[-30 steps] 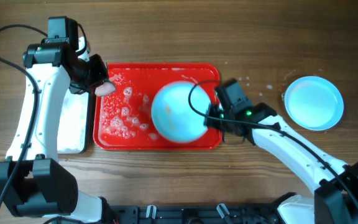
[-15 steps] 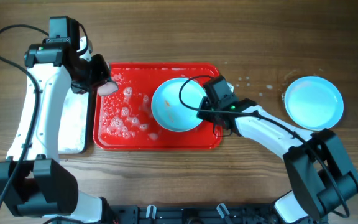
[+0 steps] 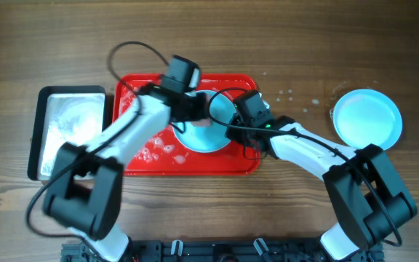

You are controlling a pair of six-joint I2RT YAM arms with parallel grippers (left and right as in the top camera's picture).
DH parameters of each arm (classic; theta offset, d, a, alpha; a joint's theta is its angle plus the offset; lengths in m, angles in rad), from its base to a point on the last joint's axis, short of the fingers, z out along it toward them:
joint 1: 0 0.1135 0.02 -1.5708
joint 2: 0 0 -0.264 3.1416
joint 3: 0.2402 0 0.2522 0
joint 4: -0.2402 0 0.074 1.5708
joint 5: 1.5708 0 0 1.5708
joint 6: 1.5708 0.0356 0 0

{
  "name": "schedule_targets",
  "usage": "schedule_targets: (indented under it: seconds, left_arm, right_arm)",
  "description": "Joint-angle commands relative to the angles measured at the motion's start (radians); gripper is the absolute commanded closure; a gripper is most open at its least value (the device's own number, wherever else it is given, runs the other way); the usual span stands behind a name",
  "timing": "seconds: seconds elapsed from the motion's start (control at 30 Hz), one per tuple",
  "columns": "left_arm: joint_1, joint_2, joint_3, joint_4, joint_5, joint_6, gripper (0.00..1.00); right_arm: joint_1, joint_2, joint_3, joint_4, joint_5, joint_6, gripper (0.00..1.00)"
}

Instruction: Clean dirty plates on tray and stack at the side

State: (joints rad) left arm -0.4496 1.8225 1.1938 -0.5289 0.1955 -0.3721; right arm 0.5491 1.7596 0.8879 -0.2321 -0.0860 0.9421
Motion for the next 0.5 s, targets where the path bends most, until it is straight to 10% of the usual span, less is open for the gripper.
schedule_targets:
  seconds: [0.0, 0.47]
  left_arm:
    - [-0.047, 0.095, -0.011, 0.018, -0.033, 0.053, 0.96]
    - [0.137, 0.152, -0.005, -0.209, -0.373, 0.051, 0.96]
  right_arm:
    - [0.01, 0.017, 0.014, 0.007, -0.019, 0.001, 0.96]
    - [0.01, 0.017, 0.014, -0.001, -0.009, -0.007, 0.96]
